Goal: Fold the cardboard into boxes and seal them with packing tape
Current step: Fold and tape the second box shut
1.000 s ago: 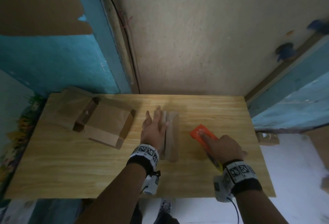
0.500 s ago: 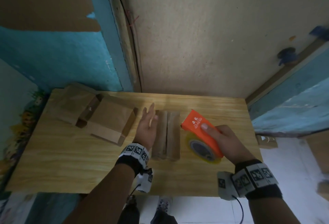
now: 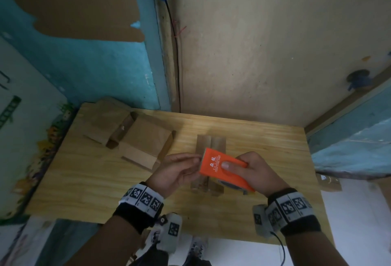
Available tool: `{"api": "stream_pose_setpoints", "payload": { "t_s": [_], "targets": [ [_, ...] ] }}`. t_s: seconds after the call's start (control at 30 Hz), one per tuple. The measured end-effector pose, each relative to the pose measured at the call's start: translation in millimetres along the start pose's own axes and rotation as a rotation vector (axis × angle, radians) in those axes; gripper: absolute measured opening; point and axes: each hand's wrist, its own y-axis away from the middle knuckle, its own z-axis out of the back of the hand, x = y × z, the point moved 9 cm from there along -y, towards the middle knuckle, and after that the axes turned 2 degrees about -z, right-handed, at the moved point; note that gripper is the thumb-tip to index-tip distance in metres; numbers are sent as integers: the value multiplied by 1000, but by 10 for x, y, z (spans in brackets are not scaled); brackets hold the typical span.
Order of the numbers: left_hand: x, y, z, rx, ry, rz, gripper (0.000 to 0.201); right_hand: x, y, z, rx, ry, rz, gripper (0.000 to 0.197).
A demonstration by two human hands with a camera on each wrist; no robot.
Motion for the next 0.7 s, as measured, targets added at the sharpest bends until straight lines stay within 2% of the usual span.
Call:
{"api": "stream_pose_setpoints", "payload": {
  "t_s": [0.13,0.23,0.3,0.33,0.43,0.53,0.63,0.7],
  "targets": [
    [-19,39,-6,24,-33,37,44,23,-4,-37,27,34,-5,82],
    [-73,37,67,-37,-73,17,54,61,-2,-45,39,70,-8,96],
    [-125,35,146,-89,-88,9,49,77,-4,-49,55,115,-7,100],
    [-153,42,166,-97,-102,12,46,84,-4,-46,61,134,-5,100],
    [-234,29,208,-100,-118,26,54,118,6,-37,62,151,-4,94],
    [-314,1,283,-127,-120,21,83,171,16,-58,56,160,0,81],
    [-356,-39,315,-93,-208,26,45,233,18,-82,60,162,8,70],
    [-376,-17,367,-120,-225,34,46,232,15,-115,76,167,9,70]
  ]
}}
